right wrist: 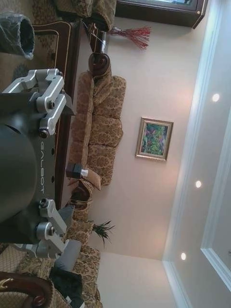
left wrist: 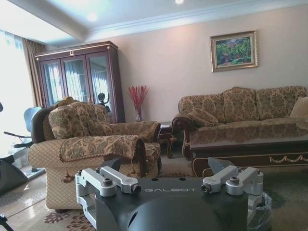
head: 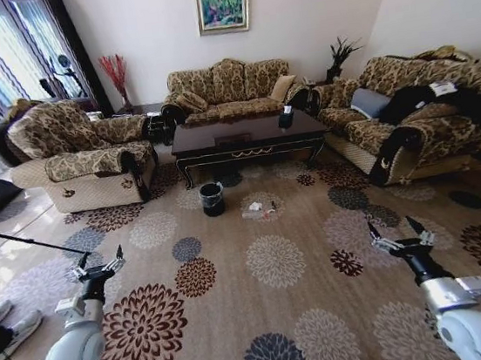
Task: Move to the front of the table and pick up the trash from the floor, then place it into the trash bin.
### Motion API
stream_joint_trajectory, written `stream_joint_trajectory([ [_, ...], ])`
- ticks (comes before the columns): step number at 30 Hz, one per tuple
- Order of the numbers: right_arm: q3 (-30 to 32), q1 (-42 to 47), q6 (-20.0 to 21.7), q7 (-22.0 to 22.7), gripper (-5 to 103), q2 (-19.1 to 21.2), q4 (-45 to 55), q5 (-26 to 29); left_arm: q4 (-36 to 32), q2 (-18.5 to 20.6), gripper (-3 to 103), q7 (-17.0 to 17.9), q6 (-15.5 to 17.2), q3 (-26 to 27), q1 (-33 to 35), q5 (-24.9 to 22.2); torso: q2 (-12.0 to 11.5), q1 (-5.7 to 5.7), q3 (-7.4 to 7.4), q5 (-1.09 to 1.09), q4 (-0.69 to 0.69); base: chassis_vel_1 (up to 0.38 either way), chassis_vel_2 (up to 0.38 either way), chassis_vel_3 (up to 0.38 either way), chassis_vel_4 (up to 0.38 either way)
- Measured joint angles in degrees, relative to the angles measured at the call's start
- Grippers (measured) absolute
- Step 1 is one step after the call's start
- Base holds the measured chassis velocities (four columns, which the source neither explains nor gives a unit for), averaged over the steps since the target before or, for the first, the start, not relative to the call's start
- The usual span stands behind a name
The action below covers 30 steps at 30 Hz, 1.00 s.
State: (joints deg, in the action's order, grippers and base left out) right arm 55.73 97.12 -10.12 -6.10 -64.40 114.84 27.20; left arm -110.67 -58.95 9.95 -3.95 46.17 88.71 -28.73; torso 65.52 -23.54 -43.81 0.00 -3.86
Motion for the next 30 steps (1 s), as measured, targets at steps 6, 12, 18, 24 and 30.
stream_joint_trajectory([
  [6,-1.76,-2.0,-0.19,0.12,100,-0.37,-2.54,-0.01,-0.82,-1.78,100,-0.05,0.25,0.22,0.06,2.43,0.0,0.0,0.0,0.01,-0.02,0.0,0.0,0.0,0.0],
  [12,-3.23,-4.07,-0.08,0.46,100,-0.03,-3.34,-0.12,-1.46,-2.84,100,-1.03,0.5,0.22,0.55,3.78,-0.08,0.04,0.03,0.0,-0.02,0.0,0.0,0.0,0.0],
  [18,-4.22,-4.6,0.46,1.01,100,-1.93,-3.04,-0.75,-2.69,-3.43,100,-3.07,1.38,0.75,2.15,2.96,-1.79,0.83,0.95,0.0,-0.01,0.0,0.0,0.0,0.0],
  [24,-3.53,-2.72,-0.1,0.7,100,-3.94,-2.88,-1.38,-2.65,-3.67,100,-3.51,1.28,0.89,2.6,3.38,-3.66,1.67,2.0,-0.01,-0.03,0.0,0.0,0.0,0.0],
  [30,-2.79,-2.54,-0.33,0.63,100,-4.05,-3.15,-1.22,-3.4,-4.07,100,-3.39,1.49,0.68,2.89,3.28,-5.14,2.31,2.81,0.0,-0.03,0.0,0.0,0.0,0.0],
])
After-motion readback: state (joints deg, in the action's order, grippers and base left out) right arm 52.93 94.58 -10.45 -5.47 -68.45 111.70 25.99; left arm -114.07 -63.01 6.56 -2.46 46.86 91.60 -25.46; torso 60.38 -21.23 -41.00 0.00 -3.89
